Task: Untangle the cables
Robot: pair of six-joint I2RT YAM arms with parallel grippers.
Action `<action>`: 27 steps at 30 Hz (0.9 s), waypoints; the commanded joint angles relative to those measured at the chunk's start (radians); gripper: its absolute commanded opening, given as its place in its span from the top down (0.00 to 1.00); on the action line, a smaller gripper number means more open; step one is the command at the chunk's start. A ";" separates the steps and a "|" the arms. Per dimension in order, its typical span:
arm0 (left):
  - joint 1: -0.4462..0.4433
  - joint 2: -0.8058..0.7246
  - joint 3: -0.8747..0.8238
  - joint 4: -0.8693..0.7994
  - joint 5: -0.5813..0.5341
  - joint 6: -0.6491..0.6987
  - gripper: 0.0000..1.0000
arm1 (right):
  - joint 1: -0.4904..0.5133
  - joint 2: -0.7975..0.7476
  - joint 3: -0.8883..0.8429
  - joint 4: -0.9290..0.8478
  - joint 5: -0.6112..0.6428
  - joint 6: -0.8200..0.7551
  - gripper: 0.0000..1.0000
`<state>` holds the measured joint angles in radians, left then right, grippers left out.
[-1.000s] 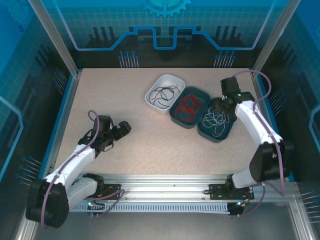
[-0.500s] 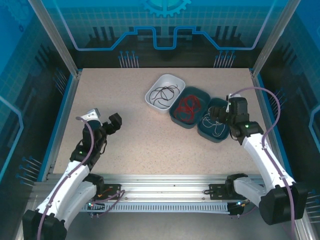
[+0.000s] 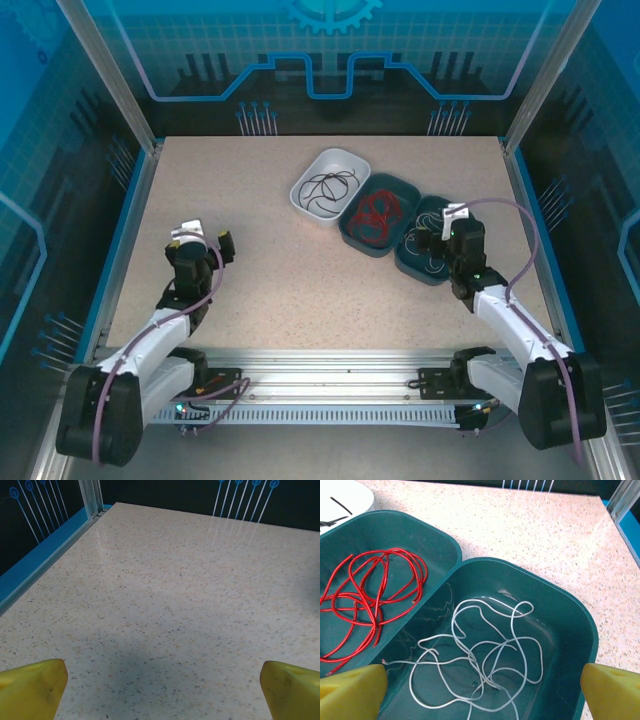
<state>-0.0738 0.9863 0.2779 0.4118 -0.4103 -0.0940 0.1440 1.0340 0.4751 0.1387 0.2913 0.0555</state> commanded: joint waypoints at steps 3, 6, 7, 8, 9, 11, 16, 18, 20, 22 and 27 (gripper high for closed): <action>0.063 0.120 -0.011 0.220 0.169 0.051 0.01 | 0.013 -0.011 -0.032 0.189 -0.006 -0.089 0.00; 0.089 0.183 -0.038 0.349 0.213 0.060 0.01 | 0.011 -0.012 -0.034 0.193 -0.011 -0.107 0.00; 0.100 0.198 -0.045 0.384 0.226 0.060 0.01 | 0.012 -0.011 -0.036 0.200 -0.013 -0.112 0.00; 0.110 0.214 -0.053 0.418 0.242 0.057 0.01 | 0.011 -0.013 -0.041 0.206 -0.015 -0.115 0.00; 0.120 0.229 -0.057 0.448 0.257 0.054 0.01 | 0.011 -0.014 -0.045 0.216 -0.018 -0.118 0.00; 0.142 0.261 -0.062 0.495 0.290 0.039 0.01 | 0.010 -0.016 -0.053 0.237 -0.021 -0.120 0.00; 0.174 0.326 -0.034 0.526 0.405 0.001 0.01 | 0.006 -0.003 -0.063 0.268 -0.040 -0.123 0.00; 0.175 0.401 -0.041 0.629 0.454 0.001 0.01 | 0.006 0.008 -0.064 0.272 -0.040 -0.127 0.00; 0.175 0.477 -0.041 0.712 0.504 0.010 0.01 | 0.005 0.012 -0.069 0.277 -0.038 -0.131 0.00; 0.175 0.518 -0.028 0.729 0.534 0.021 0.01 | 0.002 0.012 -0.083 0.298 -0.037 -0.132 0.00; 0.174 0.572 0.052 0.622 0.600 0.049 0.01 | -0.002 0.012 -0.129 0.376 -0.042 -0.132 0.00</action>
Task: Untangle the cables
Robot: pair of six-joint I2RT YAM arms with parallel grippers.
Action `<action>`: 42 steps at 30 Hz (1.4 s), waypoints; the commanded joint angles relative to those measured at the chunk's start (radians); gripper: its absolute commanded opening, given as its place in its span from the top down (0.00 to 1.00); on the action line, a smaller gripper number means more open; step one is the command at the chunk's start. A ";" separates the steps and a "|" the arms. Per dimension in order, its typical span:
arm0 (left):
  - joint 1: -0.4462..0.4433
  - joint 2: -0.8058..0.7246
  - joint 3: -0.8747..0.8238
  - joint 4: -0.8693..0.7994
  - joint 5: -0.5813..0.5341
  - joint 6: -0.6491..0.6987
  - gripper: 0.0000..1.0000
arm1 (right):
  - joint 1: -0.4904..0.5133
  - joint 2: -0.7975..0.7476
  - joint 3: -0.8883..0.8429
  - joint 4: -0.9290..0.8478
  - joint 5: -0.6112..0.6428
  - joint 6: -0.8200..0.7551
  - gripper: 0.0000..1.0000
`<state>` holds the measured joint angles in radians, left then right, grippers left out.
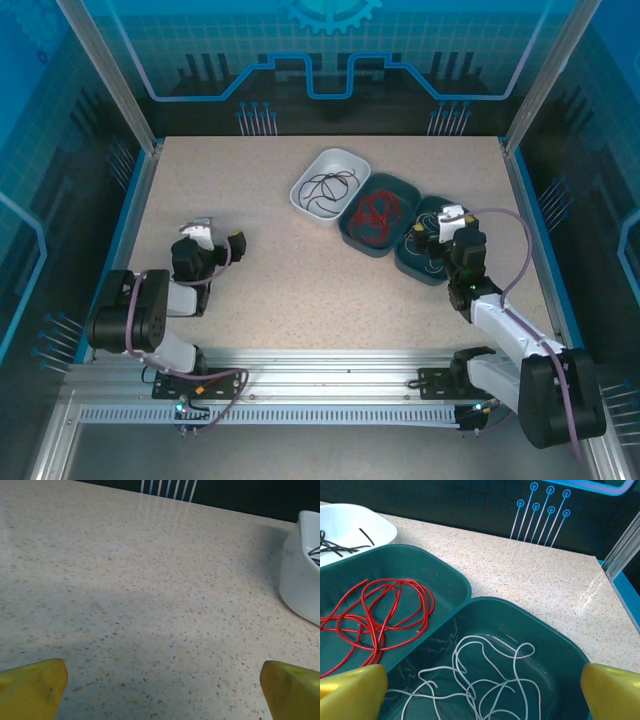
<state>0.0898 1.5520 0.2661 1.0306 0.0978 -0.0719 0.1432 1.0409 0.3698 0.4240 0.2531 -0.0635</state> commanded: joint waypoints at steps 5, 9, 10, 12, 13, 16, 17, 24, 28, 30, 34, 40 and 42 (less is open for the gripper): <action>-0.005 0.005 0.087 -0.040 0.090 0.050 0.01 | -0.011 0.008 -0.065 0.188 -0.020 -0.019 0.00; -0.017 0.002 0.094 -0.056 0.063 0.058 0.01 | -0.027 0.046 -0.109 0.329 -0.045 -0.021 0.00; -0.018 0.002 0.096 -0.061 0.058 0.060 0.01 | -0.031 0.066 -0.118 0.368 -0.049 -0.019 0.00; -0.021 0.002 0.097 -0.062 0.053 0.061 0.01 | -0.038 0.110 -0.129 0.430 -0.065 -0.014 0.00; -0.022 0.002 0.096 -0.062 0.052 0.061 0.01 | -0.039 0.125 -0.125 0.449 -0.063 -0.004 0.00; -0.022 0.002 0.094 -0.060 0.052 0.062 0.01 | -0.044 0.150 -0.119 0.458 -0.104 0.015 0.00; -0.022 0.002 0.094 -0.060 0.052 0.061 0.01 | -0.046 0.165 -0.124 0.486 -0.106 0.029 0.00; -0.024 0.003 0.096 -0.061 0.051 0.061 0.01 | -0.043 0.197 -0.136 0.531 -0.135 0.025 0.00; -0.023 0.002 0.096 -0.061 0.050 0.061 0.01 | -0.047 0.292 -0.182 0.673 -0.173 0.019 0.00; -0.024 0.002 0.096 -0.061 0.051 0.062 0.01 | -0.045 0.381 -0.207 0.804 -0.183 0.012 0.00; -0.023 0.001 0.096 -0.063 0.049 0.063 0.01 | -0.055 0.536 -0.227 0.998 -0.167 0.033 0.00; -0.026 0.000 0.097 -0.066 0.047 0.064 0.01 | -0.090 0.510 -0.146 0.802 -0.038 0.125 0.00; -0.026 0.000 0.098 -0.066 0.047 0.064 0.01 | -0.096 0.492 -0.115 0.723 -0.009 0.141 0.00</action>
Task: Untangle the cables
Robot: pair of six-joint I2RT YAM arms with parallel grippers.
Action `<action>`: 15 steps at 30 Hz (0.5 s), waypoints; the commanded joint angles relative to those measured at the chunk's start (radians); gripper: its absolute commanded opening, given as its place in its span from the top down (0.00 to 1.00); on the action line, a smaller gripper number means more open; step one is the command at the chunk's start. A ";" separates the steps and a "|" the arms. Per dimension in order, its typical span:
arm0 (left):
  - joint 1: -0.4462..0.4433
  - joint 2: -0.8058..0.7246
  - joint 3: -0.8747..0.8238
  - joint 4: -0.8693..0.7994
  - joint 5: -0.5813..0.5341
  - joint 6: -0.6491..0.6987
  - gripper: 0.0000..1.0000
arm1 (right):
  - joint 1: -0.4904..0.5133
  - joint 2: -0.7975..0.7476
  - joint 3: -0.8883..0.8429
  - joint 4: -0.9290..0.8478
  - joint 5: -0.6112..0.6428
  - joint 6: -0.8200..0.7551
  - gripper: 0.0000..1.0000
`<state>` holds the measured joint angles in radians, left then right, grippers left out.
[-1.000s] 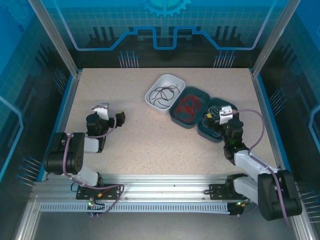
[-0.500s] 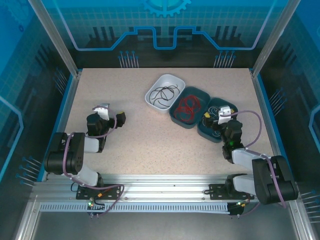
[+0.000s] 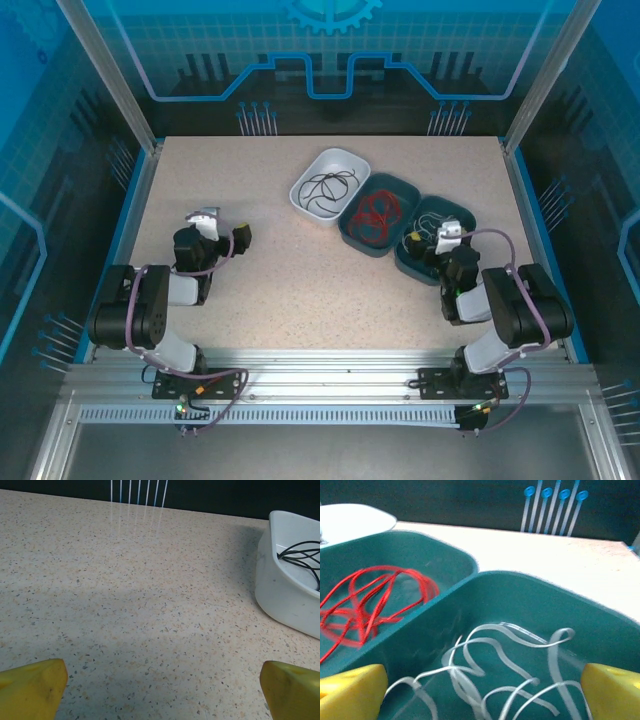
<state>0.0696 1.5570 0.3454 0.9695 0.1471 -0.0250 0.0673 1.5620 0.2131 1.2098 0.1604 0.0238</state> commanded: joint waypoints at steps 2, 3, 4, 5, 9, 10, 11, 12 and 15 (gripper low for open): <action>-0.006 -0.005 0.019 -0.006 -0.001 0.017 0.01 | -0.004 -0.027 0.083 -0.135 0.105 0.040 0.00; -0.007 -0.004 0.018 -0.006 -0.001 0.017 0.01 | 0.000 -0.029 0.102 -0.175 0.105 0.037 0.00; -0.007 -0.004 0.018 -0.006 -0.002 0.017 0.01 | 0.004 -0.023 0.121 -0.198 0.099 0.025 0.00; -0.007 -0.004 0.018 -0.006 -0.002 0.018 0.01 | 0.008 -0.021 0.144 -0.241 0.087 0.017 0.00; -0.006 -0.004 0.018 -0.006 -0.003 0.017 0.01 | 0.012 -0.020 0.157 -0.264 0.053 0.003 0.00; -0.007 -0.004 0.018 -0.006 -0.003 0.017 0.01 | 0.004 -0.020 0.161 -0.271 0.008 -0.005 0.00; -0.006 -0.004 0.018 -0.006 -0.003 0.017 0.01 | -0.002 -0.020 0.170 -0.291 -0.042 -0.014 0.00; -0.006 -0.004 0.018 -0.006 -0.003 0.017 0.01 | -0.006 -0.020 0.180 -0.308 -0.079 -0.024 0.00; -0.007 -0.004 0.018 -0.006 -0.003 0.018 0.01 | -0.011 -0.020 0.182 -0.314 -0.106 -0.029 0.00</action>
